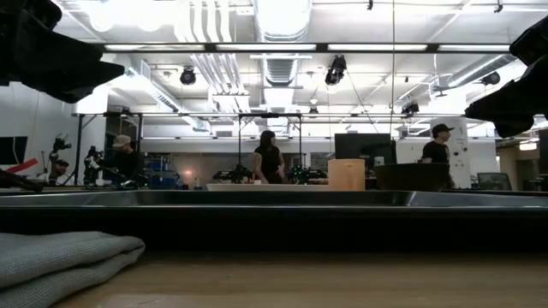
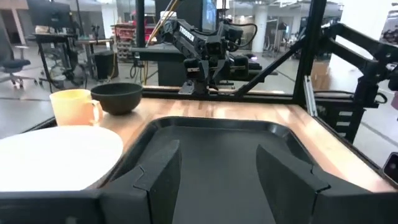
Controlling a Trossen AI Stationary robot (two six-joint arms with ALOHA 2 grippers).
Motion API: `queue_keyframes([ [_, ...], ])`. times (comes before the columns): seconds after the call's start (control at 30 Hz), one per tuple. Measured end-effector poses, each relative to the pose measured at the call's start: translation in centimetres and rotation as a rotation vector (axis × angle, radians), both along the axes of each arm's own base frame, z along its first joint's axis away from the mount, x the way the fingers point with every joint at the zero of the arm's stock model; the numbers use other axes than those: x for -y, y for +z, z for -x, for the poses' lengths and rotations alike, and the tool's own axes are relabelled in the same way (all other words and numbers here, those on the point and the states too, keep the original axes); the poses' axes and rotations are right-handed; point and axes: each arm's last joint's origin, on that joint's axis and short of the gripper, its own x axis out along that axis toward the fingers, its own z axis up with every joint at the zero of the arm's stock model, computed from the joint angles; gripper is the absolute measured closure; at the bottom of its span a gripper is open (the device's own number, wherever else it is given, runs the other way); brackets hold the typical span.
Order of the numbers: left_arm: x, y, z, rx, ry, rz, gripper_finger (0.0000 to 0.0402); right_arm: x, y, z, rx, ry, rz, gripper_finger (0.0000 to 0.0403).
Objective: Set up tray
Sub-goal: Put the orange mug on the black serving tray
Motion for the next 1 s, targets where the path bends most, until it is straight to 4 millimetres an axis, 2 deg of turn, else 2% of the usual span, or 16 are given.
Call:
queue_keyframes([
  [0.23,0.0,0.0,0.0,0.005,0.004,0.089,0.0214,0.0,0.1,0.0,0.001,-0.001,0.002,0.031],
  [0.33,0.0,0.0,0.0,0.005,0.004,0.089,0.0214,-0.2,1.6,-0.3,0.027,-0.002,0.003,0.0294],
  [0.47,0.0,0.0,0.0,0.005,0.005,0.089,0.0214,-0.2,5.8,-0.7,0.058,-0.001,0.072,0.0263],
  [0.67,0.0,0.0,0.0,0.007,0.009,0.115,0.0214,1.1,13.8,-1.5,0.045,-0.119,0.14,0.0214],
  [0.83,0.0,0.0,0.0,0.008,0.009,0.116,0.0214,3.1,19.2,-2.6,-0.082,-0.291,0.213,0.0181],
  [1.0,0.0,0.0,0.0,0.008,0.009,0.116,0.0214,6.3,23.1,-4.7,-0.189,-0.509,0.207,0.016],
])
